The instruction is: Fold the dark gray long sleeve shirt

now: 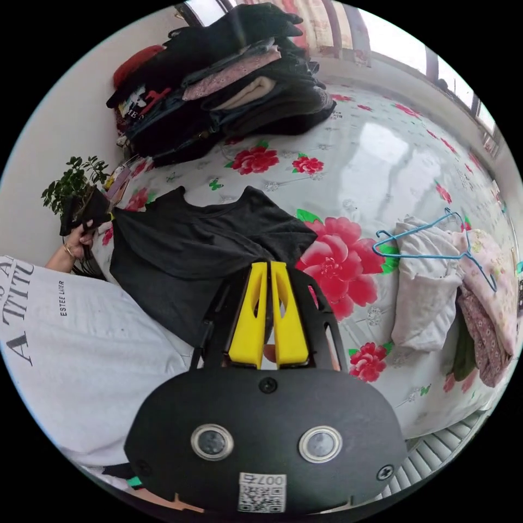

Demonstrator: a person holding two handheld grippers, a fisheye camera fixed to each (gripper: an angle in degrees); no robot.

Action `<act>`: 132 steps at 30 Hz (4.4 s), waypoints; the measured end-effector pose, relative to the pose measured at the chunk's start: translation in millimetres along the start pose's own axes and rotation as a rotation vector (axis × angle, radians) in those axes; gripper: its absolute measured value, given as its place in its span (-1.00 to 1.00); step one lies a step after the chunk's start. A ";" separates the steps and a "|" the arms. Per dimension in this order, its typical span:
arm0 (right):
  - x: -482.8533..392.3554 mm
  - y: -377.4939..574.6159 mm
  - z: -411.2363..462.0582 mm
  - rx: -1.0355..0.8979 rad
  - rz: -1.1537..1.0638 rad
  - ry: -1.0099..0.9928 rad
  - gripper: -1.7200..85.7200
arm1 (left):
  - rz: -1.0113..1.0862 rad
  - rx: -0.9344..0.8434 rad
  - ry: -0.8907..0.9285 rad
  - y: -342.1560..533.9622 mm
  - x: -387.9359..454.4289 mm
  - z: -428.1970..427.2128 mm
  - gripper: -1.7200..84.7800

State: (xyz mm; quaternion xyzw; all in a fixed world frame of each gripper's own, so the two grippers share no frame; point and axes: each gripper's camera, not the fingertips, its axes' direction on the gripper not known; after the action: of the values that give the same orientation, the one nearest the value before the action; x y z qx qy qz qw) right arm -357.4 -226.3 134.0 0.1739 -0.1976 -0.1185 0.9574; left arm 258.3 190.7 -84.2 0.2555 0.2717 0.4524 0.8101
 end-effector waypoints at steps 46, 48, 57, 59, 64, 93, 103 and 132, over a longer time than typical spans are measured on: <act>10.8 58.7 40.5 -0.181 0.206 -0.143 -0.91 | -0.113 -0.216 -0.178 61.0 -9.5 56.1 -0.80; 3.2 52.1 41.9 -0.206 0.165 -0.110 -0.94 | -0.101 -0.230 -0.208 55.2 -5.7 61.7 -0.90; 0.6 79.4 9.1 -0.239 0.151 -0.061 -0.96 | -0.078 -0.221 -0.183 71.1 8.7 36.2 -0.94; -7.1 68.8 3.5 -0.203 0.143 0.029 -0.95 | -0.107 -0.207 -0.203 77.2 11.2 37.7 -0.88; -71.0 -11.2 8.7 -0.039 -0.138 0.071 -0.93 | -0.092 -0.219 -0.214 68.1 12.9 43.7 -0.84; -56.8 -139.2 68.2 -0.005 0.036 -0.120 -0.86 | -0.138 -0.194 -0.158 76.2 -0.6 62.5 -0.84; 54.2 113.7 8.1 0.072 0.724 -0.252 -0.77 | -0.118 -0.143 -0.167 99.0 9.2 37.9 -0.81; -283.0 -140.9 82.5 -0.199 -0.560 -0.594 -0.88 | -0.376 0.033 0.170 213.5 -99.7 22.0 -0.74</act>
State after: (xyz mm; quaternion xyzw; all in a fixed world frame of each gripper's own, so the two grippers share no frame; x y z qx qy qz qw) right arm -667.3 -294.7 56.1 0.0859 -0.3979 -0.4376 0.8018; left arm 102.0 198.3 93.4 0.1743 0.3894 0.3088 0.8501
